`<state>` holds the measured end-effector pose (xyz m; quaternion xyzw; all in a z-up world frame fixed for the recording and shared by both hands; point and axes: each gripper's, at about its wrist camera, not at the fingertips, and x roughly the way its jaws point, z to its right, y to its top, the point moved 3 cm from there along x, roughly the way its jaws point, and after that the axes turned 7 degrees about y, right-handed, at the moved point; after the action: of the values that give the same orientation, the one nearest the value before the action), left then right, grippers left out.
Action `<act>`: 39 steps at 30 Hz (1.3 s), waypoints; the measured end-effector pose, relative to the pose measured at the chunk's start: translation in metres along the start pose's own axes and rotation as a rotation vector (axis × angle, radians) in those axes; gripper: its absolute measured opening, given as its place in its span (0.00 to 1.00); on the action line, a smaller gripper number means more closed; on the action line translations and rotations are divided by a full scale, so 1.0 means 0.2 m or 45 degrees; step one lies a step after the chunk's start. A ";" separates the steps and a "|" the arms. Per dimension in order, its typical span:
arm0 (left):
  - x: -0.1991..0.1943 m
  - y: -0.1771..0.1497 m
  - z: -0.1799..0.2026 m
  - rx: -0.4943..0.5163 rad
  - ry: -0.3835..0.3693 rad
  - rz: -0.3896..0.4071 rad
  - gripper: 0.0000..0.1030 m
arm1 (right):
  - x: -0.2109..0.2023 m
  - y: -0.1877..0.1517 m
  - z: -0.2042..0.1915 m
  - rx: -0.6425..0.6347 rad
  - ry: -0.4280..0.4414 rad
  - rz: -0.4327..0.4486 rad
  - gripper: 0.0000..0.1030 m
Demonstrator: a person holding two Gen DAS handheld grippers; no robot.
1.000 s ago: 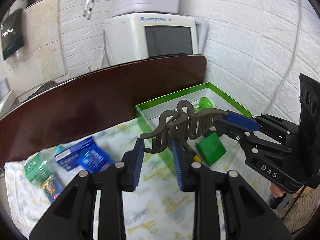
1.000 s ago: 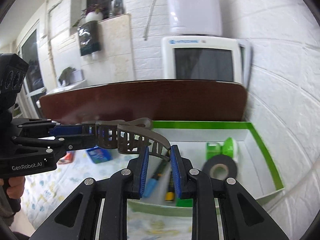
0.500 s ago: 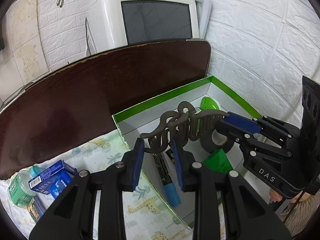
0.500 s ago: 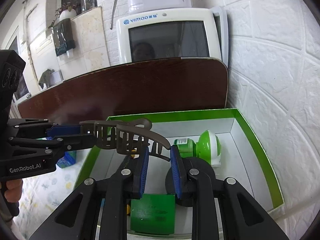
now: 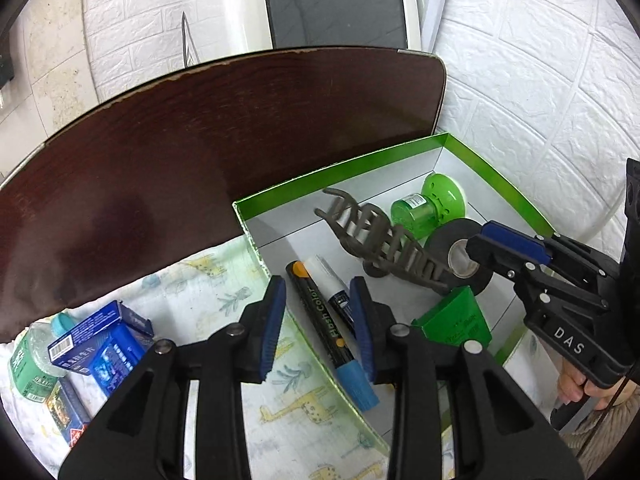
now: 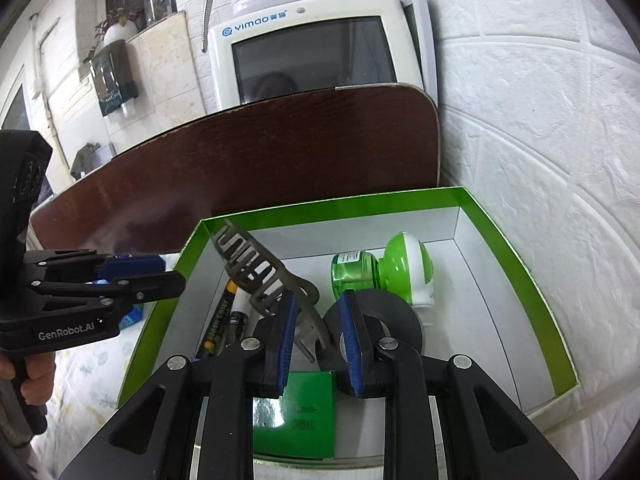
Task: Organize rigid objects
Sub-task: 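Open the right gripper to drop the hair clip in the box, then withdraw the right gripper from the box back over the table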
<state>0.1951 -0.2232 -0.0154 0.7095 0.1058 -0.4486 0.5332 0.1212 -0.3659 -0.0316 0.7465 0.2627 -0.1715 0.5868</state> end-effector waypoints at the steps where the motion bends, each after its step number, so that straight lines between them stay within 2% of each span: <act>1: -0.02 -0.01 -0.01 -0.007 0.000 0.006 0.33 | -0.01 0.00 0.00 0.000 0.003 0.005 0.23; 3: -0.05 -0.03 -0.03 -0.016 0.008 0.015 0.36 | -0.03 0.00 -0.02 0.000 0.005 0.013 0.24; 8: -0.14 -0.08 -0.10 -0.051 0.033 0.031 0.38 | -0.07 0.02 -0.10 -0.013 0.024 0.028 0.23; 16: -0.32 -0.27 -0.37 -0.191 0.145 0.057 0.46 | -0.10 0.03 -0.40 -0.112 0.151 0.028 0.24; 30: -0.46 -0.72 -1.07 -0.567 0.354 0.004 0.47 | 0.11 -0.11 -1.02 -0.273 0.382 -0.167 0.24; 34: -0.48 -0.81 -1.21 -0.639 0.365 -0.006 0.47 | 0.19 -0.16 -1.18 -0.322 0.430 -0.237 0.24; 39: -0.43 -0.90 -1.30 -0.657 0.344 -0.038 0.47 | 0.30 -0.24 -1.34 -0.343 0.464 -0.323 0.24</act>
<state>0.1692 0.1000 -0.0616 0.6021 0.2967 -0.3162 0.6704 0.1280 -0.0873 -0.0353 0.6414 0.4762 -0.0699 0.5975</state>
